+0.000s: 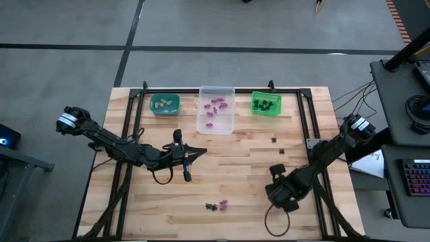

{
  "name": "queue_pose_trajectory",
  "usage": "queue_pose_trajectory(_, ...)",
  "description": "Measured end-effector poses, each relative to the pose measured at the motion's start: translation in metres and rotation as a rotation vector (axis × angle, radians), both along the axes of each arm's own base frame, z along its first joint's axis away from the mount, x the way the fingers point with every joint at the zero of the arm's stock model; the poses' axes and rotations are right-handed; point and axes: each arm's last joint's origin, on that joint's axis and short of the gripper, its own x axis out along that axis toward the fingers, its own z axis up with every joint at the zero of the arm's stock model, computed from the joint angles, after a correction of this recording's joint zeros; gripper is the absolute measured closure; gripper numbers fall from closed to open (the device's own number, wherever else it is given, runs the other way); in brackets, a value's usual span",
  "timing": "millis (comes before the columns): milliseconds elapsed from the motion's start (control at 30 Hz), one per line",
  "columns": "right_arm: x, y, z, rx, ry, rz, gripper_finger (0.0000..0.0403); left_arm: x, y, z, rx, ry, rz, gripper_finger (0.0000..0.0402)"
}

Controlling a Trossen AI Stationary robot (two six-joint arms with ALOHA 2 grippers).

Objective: Sort Halloween decoration
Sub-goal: Put the white skull toy into the light blue bin

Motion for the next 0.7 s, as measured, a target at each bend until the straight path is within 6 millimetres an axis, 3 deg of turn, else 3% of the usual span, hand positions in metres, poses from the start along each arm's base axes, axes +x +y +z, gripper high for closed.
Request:
queue_pose_trajectory(300, 0.064, -0.042, 0.028, 0.071, -0.362, -0.091, 0.0334, -0.006, 0.002, 0.009, 0.014, -0.026, 0.000, 0.0402)
queue_pose_trajectory(500, 0.110, -0.091, 0.045, 0.093, -0.700, -0.148, 0.0335, -0.019, 0.003, 0.024, 0.040, -0.056, -0.006, 0.0402)
queue_pose_trajectory(700, 0.146, -0.145, 0.059, 0.069, -0.995, -0.187, 0.0335, -0.044, 0.006, 0.043, 0.086, -0.063, 0.081, 0.0402)
